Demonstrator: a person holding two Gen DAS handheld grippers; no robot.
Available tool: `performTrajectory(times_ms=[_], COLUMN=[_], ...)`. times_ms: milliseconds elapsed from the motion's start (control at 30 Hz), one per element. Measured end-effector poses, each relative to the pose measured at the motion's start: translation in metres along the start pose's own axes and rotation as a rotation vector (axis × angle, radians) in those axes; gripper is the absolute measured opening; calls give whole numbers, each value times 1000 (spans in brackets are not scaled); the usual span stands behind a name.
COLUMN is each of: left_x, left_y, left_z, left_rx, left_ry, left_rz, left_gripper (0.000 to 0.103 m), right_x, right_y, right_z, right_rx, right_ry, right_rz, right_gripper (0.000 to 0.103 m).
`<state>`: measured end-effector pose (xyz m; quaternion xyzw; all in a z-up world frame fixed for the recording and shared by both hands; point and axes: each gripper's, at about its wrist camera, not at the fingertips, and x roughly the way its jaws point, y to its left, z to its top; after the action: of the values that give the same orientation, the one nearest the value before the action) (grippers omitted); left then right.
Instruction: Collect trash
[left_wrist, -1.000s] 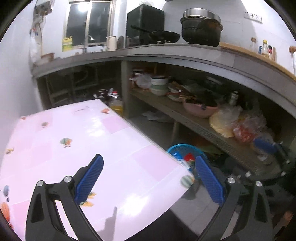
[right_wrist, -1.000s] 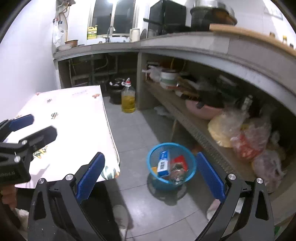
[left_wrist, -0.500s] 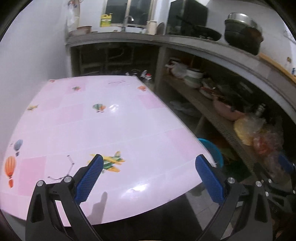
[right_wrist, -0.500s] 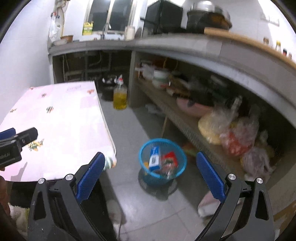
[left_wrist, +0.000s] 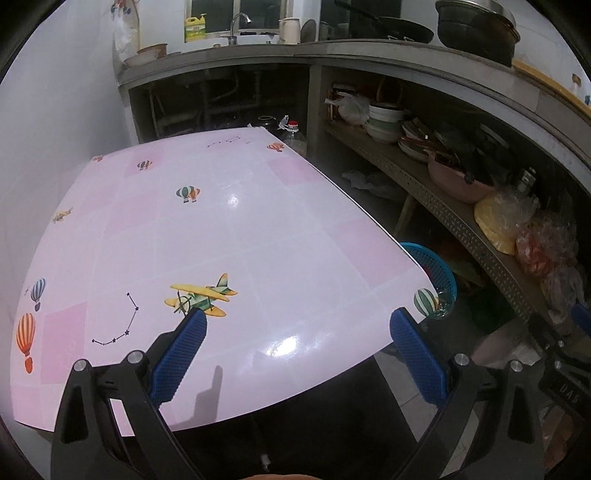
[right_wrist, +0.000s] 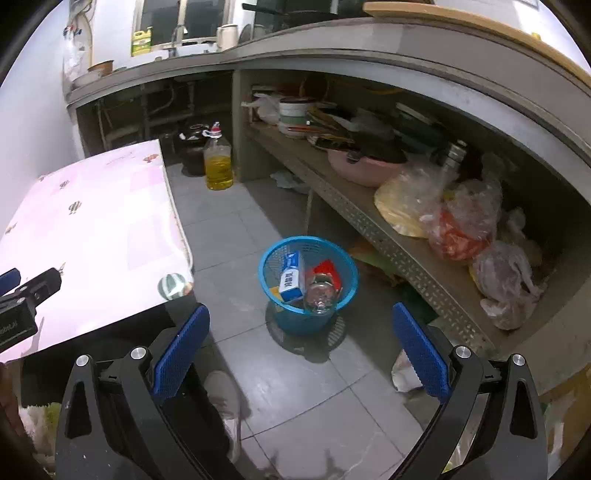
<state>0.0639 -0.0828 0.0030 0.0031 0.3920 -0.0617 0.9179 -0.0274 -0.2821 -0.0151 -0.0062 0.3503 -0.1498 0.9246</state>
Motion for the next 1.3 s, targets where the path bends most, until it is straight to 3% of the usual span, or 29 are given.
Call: performTrajectory(times_ms=[400,1300], left_x=[2,1], left_y=[-2,1], left_z=[2,1], left_rx=[5,-5], left_ry=[-2,2], left_rz=[45,60], left_gripper=[97,97], right_x=[-3,-3], right_y=[-13,-9], right_z=[-2,4], right_rx=[44,24], right_ry=[-3,-13], right_rz=[-26,-12], right_gripper=[95,95])
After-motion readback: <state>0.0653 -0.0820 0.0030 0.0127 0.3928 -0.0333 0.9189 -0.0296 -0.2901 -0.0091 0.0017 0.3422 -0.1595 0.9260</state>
